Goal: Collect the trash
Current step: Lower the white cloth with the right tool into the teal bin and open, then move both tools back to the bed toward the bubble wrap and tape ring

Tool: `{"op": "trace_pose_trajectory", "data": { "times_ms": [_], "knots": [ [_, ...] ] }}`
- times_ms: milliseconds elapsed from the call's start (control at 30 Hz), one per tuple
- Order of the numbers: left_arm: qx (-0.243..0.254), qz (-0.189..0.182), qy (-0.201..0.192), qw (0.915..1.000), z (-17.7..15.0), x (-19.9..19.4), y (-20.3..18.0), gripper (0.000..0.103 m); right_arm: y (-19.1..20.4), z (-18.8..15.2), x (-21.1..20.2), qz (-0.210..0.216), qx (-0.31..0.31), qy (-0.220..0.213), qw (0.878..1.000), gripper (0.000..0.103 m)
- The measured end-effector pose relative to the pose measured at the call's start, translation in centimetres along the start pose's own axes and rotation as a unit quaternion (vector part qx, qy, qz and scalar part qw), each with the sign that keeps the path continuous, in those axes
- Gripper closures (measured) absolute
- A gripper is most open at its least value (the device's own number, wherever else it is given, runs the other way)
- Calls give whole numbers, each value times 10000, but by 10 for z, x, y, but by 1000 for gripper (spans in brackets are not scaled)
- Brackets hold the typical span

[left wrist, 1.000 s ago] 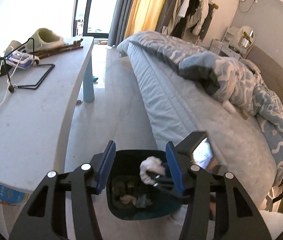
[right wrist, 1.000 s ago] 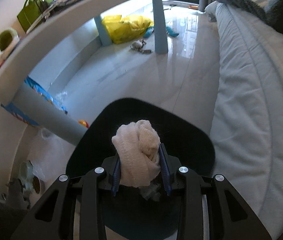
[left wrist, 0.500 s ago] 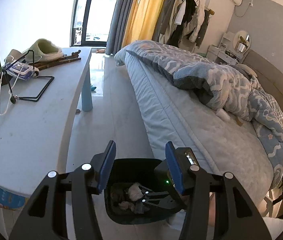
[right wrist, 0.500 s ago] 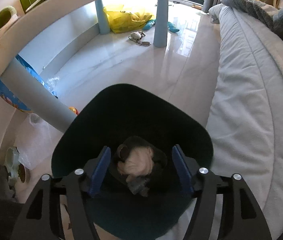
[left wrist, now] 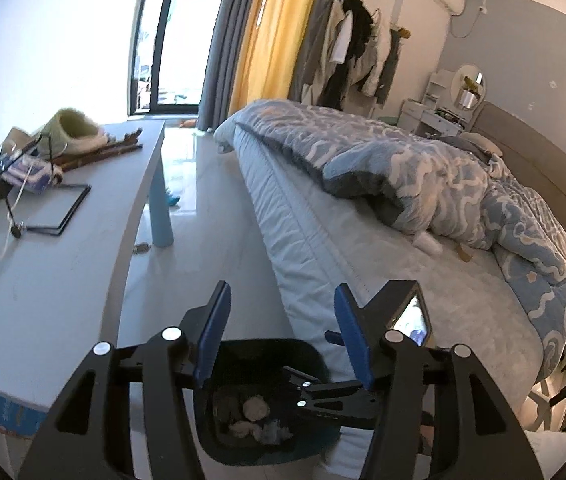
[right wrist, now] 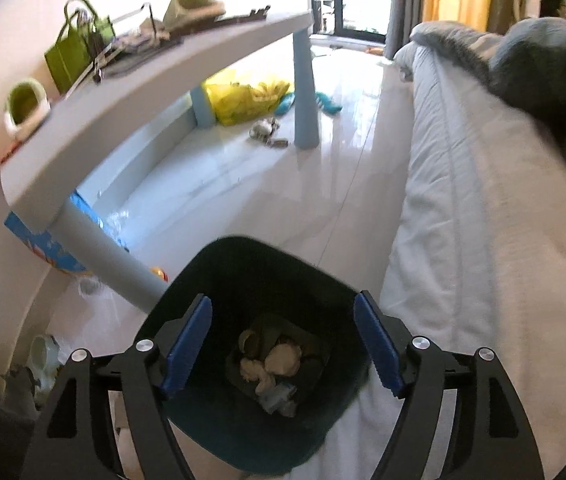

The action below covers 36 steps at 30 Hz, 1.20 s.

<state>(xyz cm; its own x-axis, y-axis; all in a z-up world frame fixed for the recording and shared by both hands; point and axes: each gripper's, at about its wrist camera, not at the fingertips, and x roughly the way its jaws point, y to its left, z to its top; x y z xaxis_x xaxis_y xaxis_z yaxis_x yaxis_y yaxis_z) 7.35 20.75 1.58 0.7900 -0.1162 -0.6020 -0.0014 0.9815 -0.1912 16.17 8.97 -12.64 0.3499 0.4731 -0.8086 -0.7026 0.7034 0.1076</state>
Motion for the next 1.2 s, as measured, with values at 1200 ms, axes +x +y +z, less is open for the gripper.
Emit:
{"op": "trace_pose_trajectory", "data": {
  "times_ms": [1200],
  "knots": [
    [551,-468,322,9969,11,110,-129,17,-211,-35,-152,-906,1450,-1055,9796,15]
  ]
}}
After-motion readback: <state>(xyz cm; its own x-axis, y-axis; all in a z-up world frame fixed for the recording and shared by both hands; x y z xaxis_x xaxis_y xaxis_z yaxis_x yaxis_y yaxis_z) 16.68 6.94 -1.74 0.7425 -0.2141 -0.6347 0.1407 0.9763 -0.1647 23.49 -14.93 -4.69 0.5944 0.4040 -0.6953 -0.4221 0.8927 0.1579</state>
